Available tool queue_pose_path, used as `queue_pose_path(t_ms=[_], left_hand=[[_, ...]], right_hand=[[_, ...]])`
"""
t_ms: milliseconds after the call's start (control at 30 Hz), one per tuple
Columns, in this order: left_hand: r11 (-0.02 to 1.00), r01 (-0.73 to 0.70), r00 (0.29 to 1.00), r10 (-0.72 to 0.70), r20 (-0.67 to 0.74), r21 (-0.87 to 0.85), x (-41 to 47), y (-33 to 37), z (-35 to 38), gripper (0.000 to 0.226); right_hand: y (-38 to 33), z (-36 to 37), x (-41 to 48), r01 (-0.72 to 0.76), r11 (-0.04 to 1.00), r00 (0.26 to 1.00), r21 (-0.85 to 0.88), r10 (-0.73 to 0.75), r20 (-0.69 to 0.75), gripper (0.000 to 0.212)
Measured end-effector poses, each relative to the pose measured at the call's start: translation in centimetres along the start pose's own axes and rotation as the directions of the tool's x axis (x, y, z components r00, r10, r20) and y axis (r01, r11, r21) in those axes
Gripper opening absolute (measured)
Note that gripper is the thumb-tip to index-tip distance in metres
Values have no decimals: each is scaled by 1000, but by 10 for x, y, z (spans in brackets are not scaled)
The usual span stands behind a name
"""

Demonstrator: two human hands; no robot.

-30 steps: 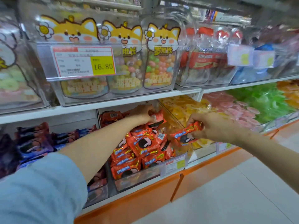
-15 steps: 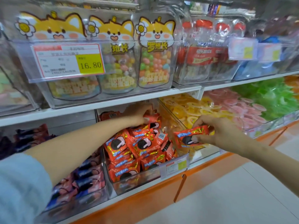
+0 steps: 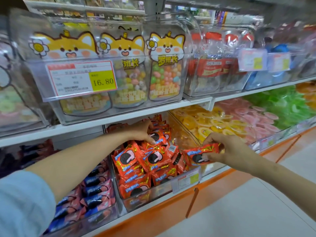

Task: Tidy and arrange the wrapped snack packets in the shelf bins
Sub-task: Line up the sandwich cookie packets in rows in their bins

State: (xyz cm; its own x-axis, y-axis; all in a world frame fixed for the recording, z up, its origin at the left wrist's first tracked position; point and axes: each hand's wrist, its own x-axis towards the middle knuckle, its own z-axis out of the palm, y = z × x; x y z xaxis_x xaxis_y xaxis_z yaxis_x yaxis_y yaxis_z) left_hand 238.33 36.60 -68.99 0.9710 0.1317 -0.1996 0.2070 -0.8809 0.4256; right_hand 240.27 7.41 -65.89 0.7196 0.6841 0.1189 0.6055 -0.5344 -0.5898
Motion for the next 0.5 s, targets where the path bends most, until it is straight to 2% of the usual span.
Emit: queue_pose_path(t_ms=[133,200,233,333,433,500], left_hand=[[1000,6,999,-7,-49,-28,-1,5,-7,63],[989,20,991,-39,-124,-148,-5,6,-11,59],[964,45,984,-88,-155,-262,-9,7,-12,60],[819,111,915,-306,-264,-563,-29,15,-12,61],[789,57,817,-389,-426,-611,-48,16,-6,49],[794,30,796,-387,-465,-608,-58,15,-2,38]], right_hand=[[-1,1,1,-17,1000,1000,-25,17,1,22],[-2,3,9,-20,999,999,-48,19,-32,23],[-4,5,16,-15,998,999,-60,12,-52,24],[-11,12,47,38,994,998,-98,-43,-56,31],[-20,25,89,112,953,993,-282,-114,11,38],[-21,38,116,155,903,988,-402,-137,73,39]])
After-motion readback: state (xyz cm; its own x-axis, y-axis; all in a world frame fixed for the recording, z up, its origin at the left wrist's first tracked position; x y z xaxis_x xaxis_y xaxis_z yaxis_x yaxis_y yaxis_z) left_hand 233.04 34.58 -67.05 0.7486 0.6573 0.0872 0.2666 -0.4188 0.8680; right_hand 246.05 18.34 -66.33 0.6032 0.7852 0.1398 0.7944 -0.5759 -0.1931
